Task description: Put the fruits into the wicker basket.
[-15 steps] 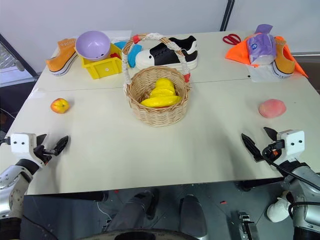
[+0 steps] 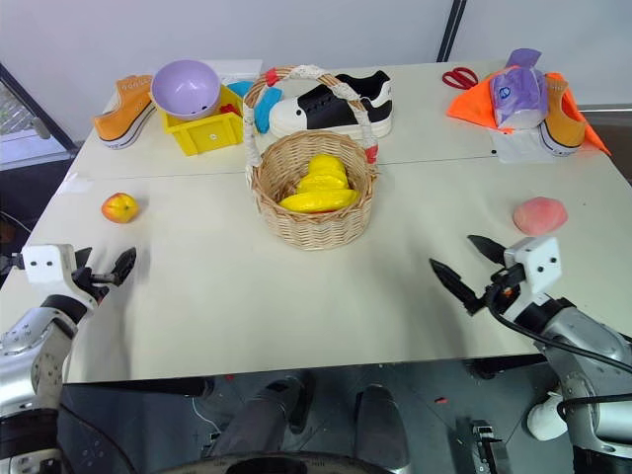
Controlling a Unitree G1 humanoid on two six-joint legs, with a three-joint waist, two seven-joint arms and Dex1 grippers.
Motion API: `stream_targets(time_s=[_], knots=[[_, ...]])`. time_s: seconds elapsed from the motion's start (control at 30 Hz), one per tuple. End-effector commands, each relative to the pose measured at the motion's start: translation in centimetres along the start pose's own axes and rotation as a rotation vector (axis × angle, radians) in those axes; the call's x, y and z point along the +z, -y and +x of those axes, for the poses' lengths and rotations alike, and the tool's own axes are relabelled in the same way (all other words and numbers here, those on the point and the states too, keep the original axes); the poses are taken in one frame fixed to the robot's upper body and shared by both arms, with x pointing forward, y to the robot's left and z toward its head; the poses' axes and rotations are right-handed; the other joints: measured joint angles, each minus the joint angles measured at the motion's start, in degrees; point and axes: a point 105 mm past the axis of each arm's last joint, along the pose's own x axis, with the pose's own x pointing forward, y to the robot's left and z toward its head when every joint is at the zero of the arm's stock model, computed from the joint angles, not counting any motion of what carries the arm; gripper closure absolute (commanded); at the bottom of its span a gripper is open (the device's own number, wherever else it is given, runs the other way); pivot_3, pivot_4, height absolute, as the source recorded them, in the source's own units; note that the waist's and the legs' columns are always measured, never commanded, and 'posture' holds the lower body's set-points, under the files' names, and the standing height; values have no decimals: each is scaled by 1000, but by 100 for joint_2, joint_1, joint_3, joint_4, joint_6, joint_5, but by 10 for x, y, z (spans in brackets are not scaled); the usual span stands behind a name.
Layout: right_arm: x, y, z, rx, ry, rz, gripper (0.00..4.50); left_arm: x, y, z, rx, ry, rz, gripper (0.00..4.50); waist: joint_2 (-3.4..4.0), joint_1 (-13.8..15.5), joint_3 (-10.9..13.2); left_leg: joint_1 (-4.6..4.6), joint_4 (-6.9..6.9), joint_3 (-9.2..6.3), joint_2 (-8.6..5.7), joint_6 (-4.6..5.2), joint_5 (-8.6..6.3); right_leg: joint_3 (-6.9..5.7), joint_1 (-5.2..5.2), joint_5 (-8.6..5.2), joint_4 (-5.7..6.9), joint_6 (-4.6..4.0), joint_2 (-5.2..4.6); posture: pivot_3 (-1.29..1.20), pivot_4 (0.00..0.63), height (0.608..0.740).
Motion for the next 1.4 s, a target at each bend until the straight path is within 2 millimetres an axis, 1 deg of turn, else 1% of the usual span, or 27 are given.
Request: stream_targets(time_s=[0.03, 0.07, 0.13, 0.23, 0.33, 0.4, 0.5, 0.7, 0.83, 1.1, 1.13, 1.2, 1.27, 1.3, 1.33, 1.4], knots=[[32, -56, 16, 277, 35, -49, 81, 34, 0, 18, 86, 47, 48, 208, -2, 10, 0, -2, 0, 0, 0, 0, 0, 0, -1, 0, 0, 0, 0, 0, 150, 740], [38, -71, 20, 341, 44, -54, 81, 41, 2, 25, 111, 52, 53, 208, -9, 11, -1, -2, 2, -1, 0, 0, 0, -2, -1, 0, 2, 0, 0, 0, 150, 740], [46, -88, 26, 404, 61, -60, 81, 54, 5, 35, 144, 62, 62, 208, -20, 9, -8, -3, 3, 0, 4, 0, 0, -4, -1, 2, 0, 0, 1, 0, 150, 740], [56, -108, 35, 480, 86, -70, 81, 68, 9, 49, 184, 55, 68, 208, -51, 12, -20, -7, 4, 2, 3, 2, -1, -4, 2, 10, -13, 15, 1, 0, 150, 740], [62, -122, 39, 528, 108, -80, 81, 75, 12, 61, 196, 33, 73, 208, -60, 4, -21, -10, 3, 5, 3, 8, -4, -5, 1, 14, -20, 22, 3, 0, 150, 740], [64, -126, 42, 544, 116, -81, 81, 78, 12, 65, 206, 20, 67, 208, -61, 5, -20, -9, 3, 6, 3, 10, -5, -6, 0, 19, -18, 32, 3, 0, 150, 740], [63, -131, 43, 557, 112, -89, 81, 75, 10, 70, 220, -24, 31, 208, -66, 1, -20, -8, 3, 5, 3, 16, -1, -7, 1, 22, -16, 37, 3, 0, 150, 740], [60, -130, 43, 555, 106, -98, 81, 70, -1, 73, 242, -97, -44, 208, -72, 2, -21, -8, 12, 4, 3, 21, 2, -8, 3, 27, -13, 44, 6, 0, 150, 740], [58, -130, 43, 552, 104, -100, 81, 63, -9, 73, 261, -160, 22, 208, -74, -12, -21, -8, 15, 4, 3, 21, 2, -7, 3, 29, -11, 46, 7, 0, 150, 740], [56, -129, 45, 540, 108, -110, 81, 56, -3, 86, 216, -174, 7, 208, -77, 92, -22, -10, 38, 4, 3, 11, -6, -7, 11, 33, -10, 47, 8, 0, 150, 740], [56, -129, 45, 538, 109, -111, 0, 56, -3, 87, 215, -174, 6, 443, -78, 98, -22, -10, 39, 4, 3, 11, -6, -7, 10, 35, -10, 46, 8, 0, 150, 740], [56, -128, 45, 535, 110, -112, 0, 58, -3, 89, 209, -152, -4, 1038, -78, 106, -23, -10, 40, 4, 3, 11, -6, -7, 10, 36, -10, 46, 9, 0, 150, 740], [55, -128, 46, 531, 109, -114, 0, 59, -3, 91, 203, -149, -1, 1879, -78, 108, -23, -10, 40, 4, 3, 11, -6, -7, 10, 36, -10, 46, 9, 0, 150, 740], [55, -128, 46, 529, 109, -115, 0, 59, -3, 91, 201, -152, 5, 2181, -78, 109, -23, -10, 40, 4, 3, 11, -6, -7, 10, 36, -10, 47, 9, 0, 150, 740], [55, -127, 46, 527, 108, -115, 0, 59, -4, 91, 201, -154, 11, 2330, -78, 111, -23, -10, 40, 4, 3, 11, -6, -7, 10, 36, -10, 47, 9, 0, 150, 740], [55, -127, 46, 524, 108, -116, 0, 59, -4, 92, 202, -153, 19, 2401, -78, 111, -23, -10, 41, 4, 3, 12, -6, -7, 10, 36, -10, 47, 9, 0, 150, 740]])
